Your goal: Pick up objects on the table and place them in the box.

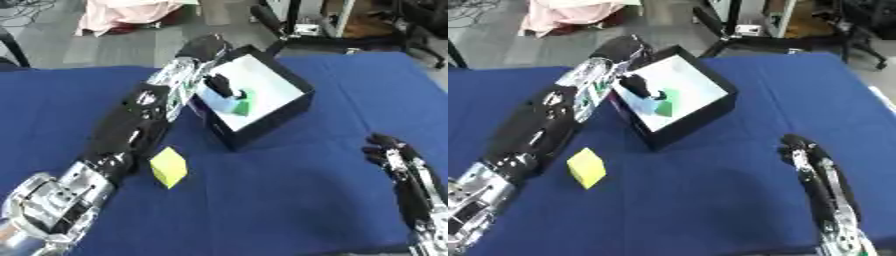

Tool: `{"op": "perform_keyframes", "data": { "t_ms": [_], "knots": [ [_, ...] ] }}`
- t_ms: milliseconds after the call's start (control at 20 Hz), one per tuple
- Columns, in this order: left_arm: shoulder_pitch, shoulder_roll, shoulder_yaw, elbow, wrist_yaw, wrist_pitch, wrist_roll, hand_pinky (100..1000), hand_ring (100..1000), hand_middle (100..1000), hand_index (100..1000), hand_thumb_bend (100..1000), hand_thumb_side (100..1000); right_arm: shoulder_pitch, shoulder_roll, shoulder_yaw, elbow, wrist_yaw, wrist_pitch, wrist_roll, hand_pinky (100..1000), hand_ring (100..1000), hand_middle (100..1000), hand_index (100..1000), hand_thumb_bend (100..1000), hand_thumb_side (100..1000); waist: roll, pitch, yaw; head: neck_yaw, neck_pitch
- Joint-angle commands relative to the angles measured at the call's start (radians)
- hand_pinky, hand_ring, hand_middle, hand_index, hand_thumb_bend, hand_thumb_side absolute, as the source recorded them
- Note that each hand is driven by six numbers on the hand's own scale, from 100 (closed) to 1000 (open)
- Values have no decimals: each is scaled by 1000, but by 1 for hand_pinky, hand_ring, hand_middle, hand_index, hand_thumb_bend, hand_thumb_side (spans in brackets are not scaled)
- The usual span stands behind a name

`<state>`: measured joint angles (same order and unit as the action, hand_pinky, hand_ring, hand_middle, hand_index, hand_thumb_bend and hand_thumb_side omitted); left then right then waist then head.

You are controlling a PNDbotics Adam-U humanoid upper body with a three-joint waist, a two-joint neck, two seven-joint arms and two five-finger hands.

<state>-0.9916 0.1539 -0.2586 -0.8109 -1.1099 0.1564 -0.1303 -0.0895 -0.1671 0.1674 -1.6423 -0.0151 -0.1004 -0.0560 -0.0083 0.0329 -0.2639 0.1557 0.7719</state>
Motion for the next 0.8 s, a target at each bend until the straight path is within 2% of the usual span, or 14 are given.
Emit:
{"op": "perform_keyframes", "data": {
  "t_ms": [50, 200, 400, 550, 800],
  "knots": [
    [-15, 4, 17, 11, 7, 1, 45, 759, 659, 647, 798, 863, 491, -15, -2, 1, -11, -7, 0, 3, 806, 762, 748, 792, 100, 744, -18, -23, 0, -1, -2],
    [-23, 35, 14, -25, 54, -3, 62, 766, 668, 660, 797, 913, 528, -13, -3, -1, -11, -7, 0, 1, 806, 762, 748, 792, 100, 744, -17, -24, 5, -6, -2],
    [-35, 129, -16, -168, 163, -24, 17, 754, 615, 599, 765, 892, 544, -10, -6, -7, -11, -5, 0, -5, 805, 762, 748, 792, 100, 742, -14, -26, 19, -16, -2],
    [-10, 248, -67, -343, 281, -75, -118, 739, 584, 566, 744, 854, 536, -7, -10, -12, -11, -3, -1, -10, 805, 762, 747, 792, 100, 744, -10, -27, 31, -27, -2],
    [68, 473, -164, -623, 480, -172, -440, 752, 600, 596, 764, 742, 477, -3, -22, -17, -10, 2, -1, -15, 805, 762, 748, 792, 100, 745, 2, -27, 46, -43, -2]
  ]
}}
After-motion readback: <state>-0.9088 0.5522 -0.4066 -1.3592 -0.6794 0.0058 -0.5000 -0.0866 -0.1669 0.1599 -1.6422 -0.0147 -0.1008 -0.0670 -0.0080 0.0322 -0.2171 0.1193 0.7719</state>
